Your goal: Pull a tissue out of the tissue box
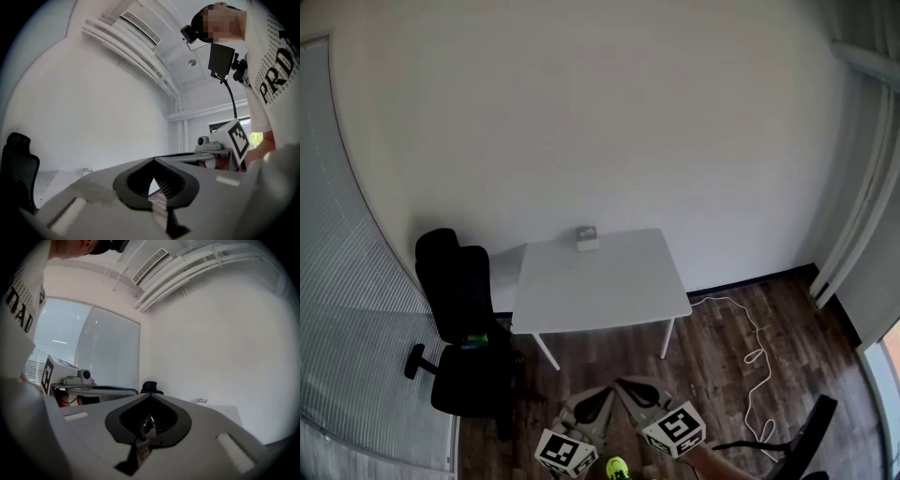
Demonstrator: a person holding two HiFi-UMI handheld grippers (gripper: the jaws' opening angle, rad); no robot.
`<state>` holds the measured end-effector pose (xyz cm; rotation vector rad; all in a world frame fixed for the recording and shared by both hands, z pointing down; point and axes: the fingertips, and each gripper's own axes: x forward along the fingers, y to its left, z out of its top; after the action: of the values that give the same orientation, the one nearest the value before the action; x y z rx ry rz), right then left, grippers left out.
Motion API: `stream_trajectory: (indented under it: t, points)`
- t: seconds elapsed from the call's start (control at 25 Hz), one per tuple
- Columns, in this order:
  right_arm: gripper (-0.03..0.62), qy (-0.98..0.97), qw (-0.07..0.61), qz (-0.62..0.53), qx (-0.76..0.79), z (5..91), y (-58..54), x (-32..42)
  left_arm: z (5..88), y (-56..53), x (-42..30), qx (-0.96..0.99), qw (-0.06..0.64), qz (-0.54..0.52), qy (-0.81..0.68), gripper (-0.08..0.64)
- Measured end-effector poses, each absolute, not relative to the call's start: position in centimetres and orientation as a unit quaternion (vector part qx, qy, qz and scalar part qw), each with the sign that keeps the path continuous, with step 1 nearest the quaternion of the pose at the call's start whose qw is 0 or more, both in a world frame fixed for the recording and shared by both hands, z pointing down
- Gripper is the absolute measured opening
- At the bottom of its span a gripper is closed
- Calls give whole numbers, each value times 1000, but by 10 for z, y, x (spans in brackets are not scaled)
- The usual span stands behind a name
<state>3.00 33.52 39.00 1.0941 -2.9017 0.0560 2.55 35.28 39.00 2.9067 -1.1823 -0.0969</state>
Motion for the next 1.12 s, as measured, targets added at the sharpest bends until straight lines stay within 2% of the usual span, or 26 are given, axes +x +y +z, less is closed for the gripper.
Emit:
stream_trajectory:
  t: [0.6, 1.12]
  points:
    - [9, -932, 40, 11, 359, 394, 269, -15, 388, 284, -14, 930, 18, -50, -364, -5]
    - [9, -938, 26, 12, 347, 385, 161, 18, 378, 178, 16, 923, -2, -30, -383, -5]
